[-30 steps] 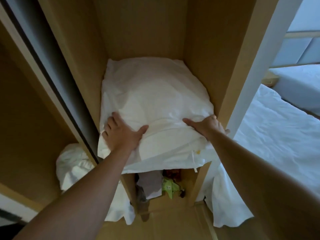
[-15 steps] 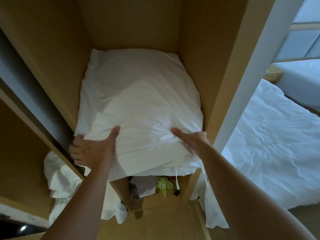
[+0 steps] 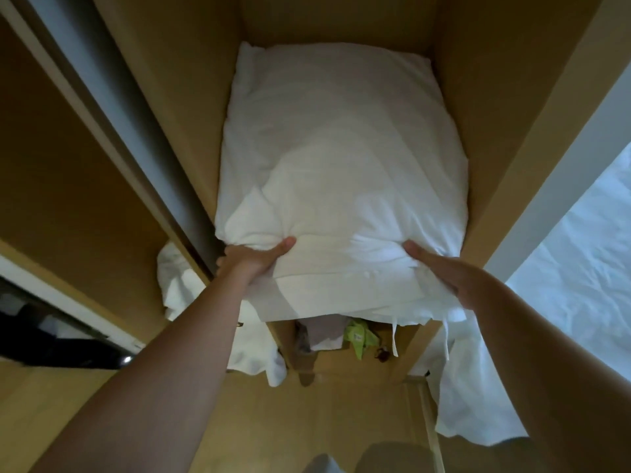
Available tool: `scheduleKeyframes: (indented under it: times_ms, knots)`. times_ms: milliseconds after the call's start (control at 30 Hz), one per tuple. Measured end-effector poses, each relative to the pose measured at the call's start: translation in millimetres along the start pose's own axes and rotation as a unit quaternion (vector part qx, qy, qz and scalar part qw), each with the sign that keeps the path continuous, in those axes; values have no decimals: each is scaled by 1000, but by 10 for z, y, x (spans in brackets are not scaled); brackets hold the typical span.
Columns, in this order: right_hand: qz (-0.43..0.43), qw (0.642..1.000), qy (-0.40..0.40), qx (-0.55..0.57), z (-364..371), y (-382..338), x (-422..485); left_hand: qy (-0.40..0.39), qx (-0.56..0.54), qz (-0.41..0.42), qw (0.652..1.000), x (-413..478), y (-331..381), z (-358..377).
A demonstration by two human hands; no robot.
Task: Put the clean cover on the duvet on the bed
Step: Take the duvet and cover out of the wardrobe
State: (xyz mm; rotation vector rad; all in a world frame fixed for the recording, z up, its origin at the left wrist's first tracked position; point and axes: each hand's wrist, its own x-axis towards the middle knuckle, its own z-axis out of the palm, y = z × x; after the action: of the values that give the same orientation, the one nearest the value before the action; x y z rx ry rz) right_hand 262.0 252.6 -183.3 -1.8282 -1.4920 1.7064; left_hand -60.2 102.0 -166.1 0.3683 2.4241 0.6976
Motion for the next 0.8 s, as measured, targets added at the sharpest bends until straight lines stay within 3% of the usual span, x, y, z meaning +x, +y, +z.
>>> scheduleKeyframes:
  times_ms: [233, 400, 533, 633, 800]
  knots:
    - [-3, 987, 115, 109, 148, 85, -5, 69, -42, 50, 995, 20, -88, 303]
    - [-18, 980, 160, 116, 187, 74, -8, 78, -25, 26, 996, 116, -166, 307]
    - [-20, 975, 179, 128, 210, 115, -45, 18, -96, 35, 995, 243, -284, 221]
    - [-33, 970, 190, 147, 295, 133, -111, 11, -86, 46, 995, 237, -311, 202]
    - [-63, 961, 207, 171, 462, 201, -209, -66, -131, 116, 982, 361, -390, 146]
